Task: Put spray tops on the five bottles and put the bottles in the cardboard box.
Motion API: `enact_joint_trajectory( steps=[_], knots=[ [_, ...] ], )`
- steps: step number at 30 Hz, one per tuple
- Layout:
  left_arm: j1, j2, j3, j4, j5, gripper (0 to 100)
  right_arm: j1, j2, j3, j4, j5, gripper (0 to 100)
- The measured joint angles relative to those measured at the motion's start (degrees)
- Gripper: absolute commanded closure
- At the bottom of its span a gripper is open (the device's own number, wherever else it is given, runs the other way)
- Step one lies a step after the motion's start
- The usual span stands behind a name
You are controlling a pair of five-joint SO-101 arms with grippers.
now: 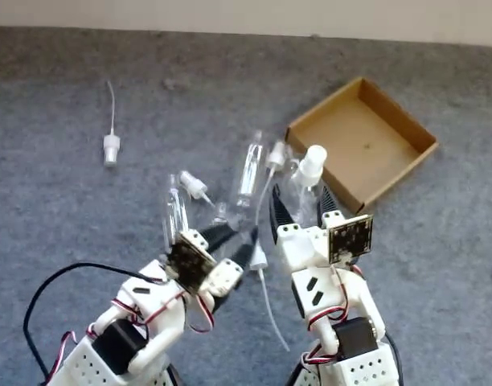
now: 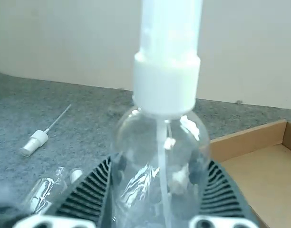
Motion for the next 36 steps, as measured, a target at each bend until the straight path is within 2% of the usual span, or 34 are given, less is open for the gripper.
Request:
enact_joint_trajectory(
  steps=[10, 16, 29, 36],
  knots=[
    [9.85, 0.09, 7.3, -2.11, 0.0, 100, 0.0, -0.09, -0.18, 0.0, 0.0, 86.8],
    [10.2, 0.09, 8.18, -6.24, 0.0, 100, 0.0, -0.09, 0.44, 0.0, 0.0, 86.8],
    [10.37, 0.09, 8.18, -6.77, 0.0, 100, 0.0, 0.0, 0.7, -0.18, 0.0, 86.8],
    [10.64, 0.18, 8.18, -6.77, 0.09, 100, 0.18, -0.26, 0.7, 7.65, 0.0, 86.8]
  ],
)
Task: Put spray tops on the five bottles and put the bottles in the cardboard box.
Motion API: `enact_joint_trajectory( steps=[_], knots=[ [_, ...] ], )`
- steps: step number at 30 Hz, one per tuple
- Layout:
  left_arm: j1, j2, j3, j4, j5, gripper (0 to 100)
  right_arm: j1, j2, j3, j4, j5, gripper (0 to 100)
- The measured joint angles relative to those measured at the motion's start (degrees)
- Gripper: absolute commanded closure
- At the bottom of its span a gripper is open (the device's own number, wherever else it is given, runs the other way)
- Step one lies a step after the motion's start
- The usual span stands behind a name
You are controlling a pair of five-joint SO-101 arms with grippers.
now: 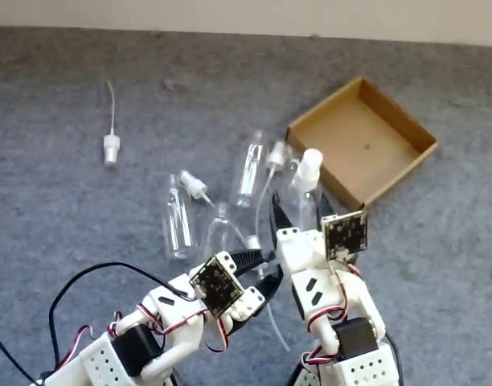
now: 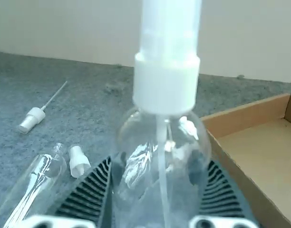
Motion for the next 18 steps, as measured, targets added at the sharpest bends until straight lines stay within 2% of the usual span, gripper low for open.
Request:
enact_joint_trajectory(
  steps=[6, 14, 18],
  knots=[
    [0.09, 0.09, 0.0, 1.49, 0.09, 99, 0.0, -0.26, 0.0, 1.93, 0.0, 86.8],
    [-0.18, 0.0, 0.09, 1.49, -0.09, 99, -0.18, 0.18, 0.0, -11.52, 0.0, 86.8],
    [-0.18, 0.0, 0.09, 1.41, -0.09, 99, -0.18, 0.18, 0.0, -14.07, 0.0, 86.9]
  ],
)
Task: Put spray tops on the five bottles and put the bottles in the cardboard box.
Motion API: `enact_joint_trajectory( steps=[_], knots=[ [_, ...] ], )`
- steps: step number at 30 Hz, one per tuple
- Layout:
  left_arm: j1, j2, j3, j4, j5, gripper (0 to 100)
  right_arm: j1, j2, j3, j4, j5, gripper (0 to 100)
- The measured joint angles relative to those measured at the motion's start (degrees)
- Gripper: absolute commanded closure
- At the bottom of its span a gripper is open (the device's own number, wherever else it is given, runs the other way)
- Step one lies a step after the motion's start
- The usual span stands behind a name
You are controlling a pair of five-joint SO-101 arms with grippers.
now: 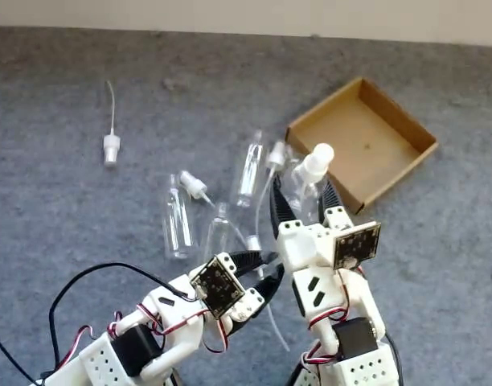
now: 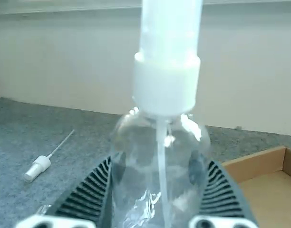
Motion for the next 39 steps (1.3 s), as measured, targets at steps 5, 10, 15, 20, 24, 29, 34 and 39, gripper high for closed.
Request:
enact_joint_trajectory(
  steps=[5, 10, 15, 20, 24, 29, 34, 39],
  knots=[
    [0.0, 0.0, 0.0, 0.0, 0.0, 99, 0.0, 0.0, 0.0, -0.35, 0.0, 87.1],
    [0.0, 0.0, 0.0, -1.41, 0.0, 99, -5.36, 0.0, -0.09, -0.35, 0.0, 87.1],
    [0.0, 0.0, 0.0, -3.87, 0.0, 99, -10.37, 0.0, -0.18, -0.35, 0.0, 87.1],
    [0.0, 0.0, 0.0, -4.13, 0.0, 99, -10.37, 0.0, -0.18, 1.85, 0.0, 87.1],
    [-1.58, 0.09, 0.0, -4.22, 0.18, 99, -10.46, -0.7, -0.44, 6.95, 0.0, 87.1],
    [-3.78, 0.18, 0.09, -4.13, 0.09, 99, -10.46, -0.7, -1.05, 8.79, 0.0, 87.1],
    [-4.48, 0.18, 0.09, -4.13, 0.09, 99, -10.46, -0.7, -1.32, 8.88, 0.0, 87.1],
    [-5.19, 0.18, 0.09, -4.13, 0.09, 99, -10.02, -0.7, -1.32, 8.79, 0.0, 87.1]
  ],
)
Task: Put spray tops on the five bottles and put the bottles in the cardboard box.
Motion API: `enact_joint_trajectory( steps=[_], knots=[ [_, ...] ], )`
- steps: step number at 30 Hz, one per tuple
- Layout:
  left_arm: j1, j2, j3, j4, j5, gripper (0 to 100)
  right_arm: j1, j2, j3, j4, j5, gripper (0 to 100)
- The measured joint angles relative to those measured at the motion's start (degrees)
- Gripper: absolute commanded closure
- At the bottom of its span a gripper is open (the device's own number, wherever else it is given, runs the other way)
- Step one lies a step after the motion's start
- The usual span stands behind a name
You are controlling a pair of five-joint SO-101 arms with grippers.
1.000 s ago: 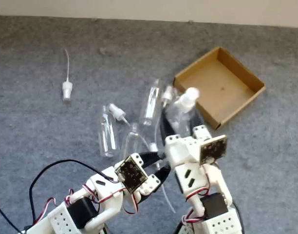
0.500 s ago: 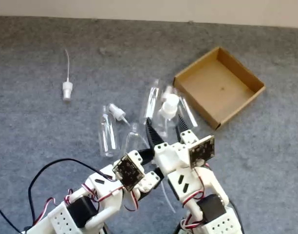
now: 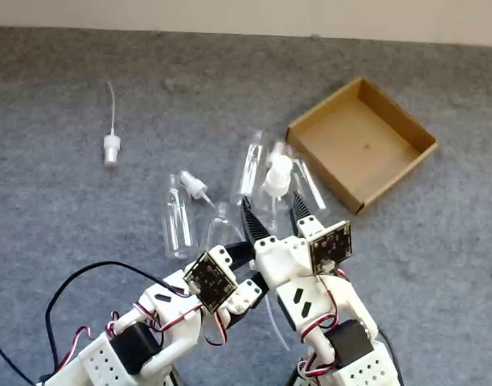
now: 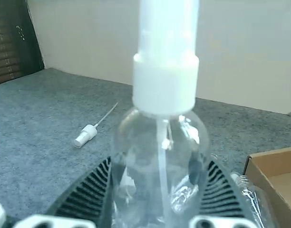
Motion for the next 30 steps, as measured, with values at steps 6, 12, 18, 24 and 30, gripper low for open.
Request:
enact_joint_trajectory(
  steps=[6, 12, 18, 24, 30],
  knots=[
    [0.44, -0.18, 0.0, -0.18, -0.09, 99, 8.44, 0.7, -3.43, -0.09, 0.0, 87.1],
    [1.85, -0.18, 0.0, -0.18, -0.09, 99, 12.48, 0.7, -6.86, -0.09, 0.0, 87.1],
    [8.0, -0.18, 0.0, -0.18, -0.09, 99, 12.66, 0.62, -10.29, -0.09, 0.0, 87.1],
    [8.18, -0.18, 0.0, -0.18, -0.09, 99, 12.66, 10.11, -20.04, -0.09, 0.0, 87.1],
    [8.18, -0.18, 0.0, -2.81, -0.09, 99, 10.37, 20.75, -27.87, -0.09, 0.0, 87.1]
  ],
)
